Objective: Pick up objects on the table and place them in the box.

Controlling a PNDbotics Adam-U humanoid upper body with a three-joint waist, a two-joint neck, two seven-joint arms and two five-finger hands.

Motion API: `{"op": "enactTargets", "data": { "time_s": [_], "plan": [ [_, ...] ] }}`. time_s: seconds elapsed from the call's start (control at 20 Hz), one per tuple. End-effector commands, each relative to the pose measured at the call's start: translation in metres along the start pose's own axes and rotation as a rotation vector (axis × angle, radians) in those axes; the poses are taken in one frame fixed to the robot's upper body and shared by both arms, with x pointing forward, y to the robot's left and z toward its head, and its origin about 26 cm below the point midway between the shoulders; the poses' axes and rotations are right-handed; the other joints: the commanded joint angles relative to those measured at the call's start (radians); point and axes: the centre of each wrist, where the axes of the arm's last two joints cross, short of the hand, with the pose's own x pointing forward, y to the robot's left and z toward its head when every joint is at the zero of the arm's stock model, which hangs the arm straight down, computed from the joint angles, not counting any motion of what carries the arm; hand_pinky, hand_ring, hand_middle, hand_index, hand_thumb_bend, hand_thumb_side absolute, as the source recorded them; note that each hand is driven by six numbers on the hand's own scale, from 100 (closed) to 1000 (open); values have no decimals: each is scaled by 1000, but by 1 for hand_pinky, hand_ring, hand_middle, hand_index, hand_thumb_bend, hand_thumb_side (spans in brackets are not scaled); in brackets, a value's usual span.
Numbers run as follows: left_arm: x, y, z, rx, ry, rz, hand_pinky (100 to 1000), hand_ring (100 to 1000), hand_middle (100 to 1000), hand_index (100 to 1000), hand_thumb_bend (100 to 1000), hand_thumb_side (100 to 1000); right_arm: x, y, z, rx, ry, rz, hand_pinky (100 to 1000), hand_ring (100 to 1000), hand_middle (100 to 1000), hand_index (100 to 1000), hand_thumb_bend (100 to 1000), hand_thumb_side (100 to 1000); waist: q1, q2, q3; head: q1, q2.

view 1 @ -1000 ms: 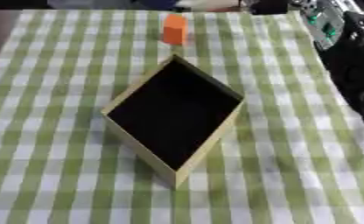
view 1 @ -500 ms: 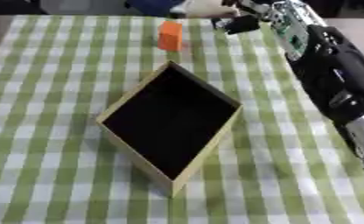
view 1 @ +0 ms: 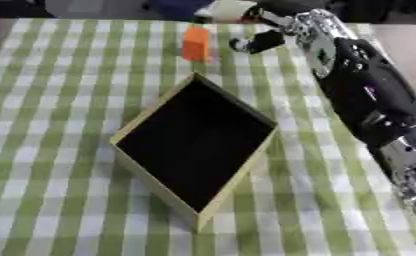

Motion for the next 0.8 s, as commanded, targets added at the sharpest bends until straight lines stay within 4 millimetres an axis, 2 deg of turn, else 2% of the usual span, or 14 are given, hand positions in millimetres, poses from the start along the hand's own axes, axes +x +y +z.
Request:
{"op": "enactTargets", "data": {
  "time_s": [0.05,0.55,0.8],
  "plan": [
    [5,-1,-6,0,-30,10,785,735,777,764,477,603,3,-20,1,-36,-5,14,846,870,849,916,383,638,1,-15,7,-10,-15],
    [7,-3,-9,-1,-38,19,784,732,776,761,470,606,13,-33,0,-49,-9,20,855,872,854,915,351,513,-16,7,36,-38,-27],
    [8,-4,-11,-5,-45,24,784,731,776,758,471,608,16,-40,0,-81,3,-1,857,870,852,912,341,514,-23,16,48,-45,-38]
  ]
}}
